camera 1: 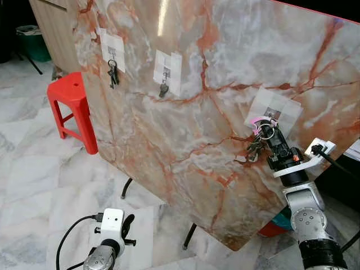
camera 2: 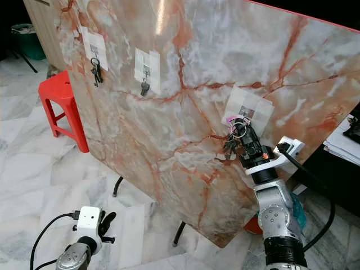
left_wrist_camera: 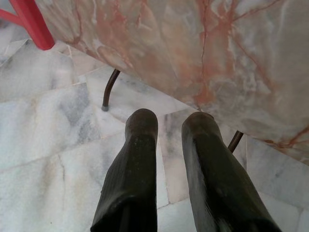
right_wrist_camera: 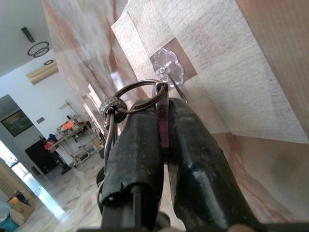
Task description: Hang keys on a hook
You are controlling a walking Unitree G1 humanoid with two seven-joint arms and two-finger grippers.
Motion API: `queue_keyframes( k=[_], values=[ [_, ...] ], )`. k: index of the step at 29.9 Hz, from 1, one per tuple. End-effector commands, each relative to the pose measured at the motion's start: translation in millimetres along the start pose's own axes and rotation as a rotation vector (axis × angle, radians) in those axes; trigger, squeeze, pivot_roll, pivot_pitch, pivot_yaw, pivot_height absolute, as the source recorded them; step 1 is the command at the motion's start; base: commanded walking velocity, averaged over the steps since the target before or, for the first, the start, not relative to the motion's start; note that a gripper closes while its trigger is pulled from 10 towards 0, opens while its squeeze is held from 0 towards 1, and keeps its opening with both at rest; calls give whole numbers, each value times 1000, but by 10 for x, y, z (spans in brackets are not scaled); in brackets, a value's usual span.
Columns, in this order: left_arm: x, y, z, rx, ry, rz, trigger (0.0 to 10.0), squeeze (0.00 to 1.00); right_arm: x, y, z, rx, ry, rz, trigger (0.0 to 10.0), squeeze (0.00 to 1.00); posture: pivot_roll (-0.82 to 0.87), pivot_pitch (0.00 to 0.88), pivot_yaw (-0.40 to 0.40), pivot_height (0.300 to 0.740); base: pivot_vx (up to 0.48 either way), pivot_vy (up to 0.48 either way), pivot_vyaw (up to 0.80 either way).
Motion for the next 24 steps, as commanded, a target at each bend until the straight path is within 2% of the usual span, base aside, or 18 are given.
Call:
queue_keyframes(
  k=[1, 11, 24],
  values=[
    [-66, 29, 21, -3, 10, -19, 10000, 0, 198, 15, 73, -33, 28, 66, 10000, 0, 61, 67, -100, 740, 0, 0, 0],
    [-70, 34, 28, -6, 11, -18, 10000, 0, 301, 15, 61, -19, 7, 113, 10000, 0, 61, 69, -100, 740, 0, 0, 0],
    [-54, 28, 30, -11, 13, -11, 10000, 0, 429, 115, 27, 14, -15, 177, 10000, 0, 62, 71, -96, 740, 0, 0, 0]
  ],
)
Point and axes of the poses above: a point about 5 cm out from each wrist's last joint towards the gripper, its own y axis pointing back from the gripper into the wrist, its own x axis along the axis of the wrist's last joint, z = x × y, the point moved 5 cm from there along -y, pointing out of the wrist towards the gripper, and after that the axes turned 4 degrees about -y, right-handed, at the moved point
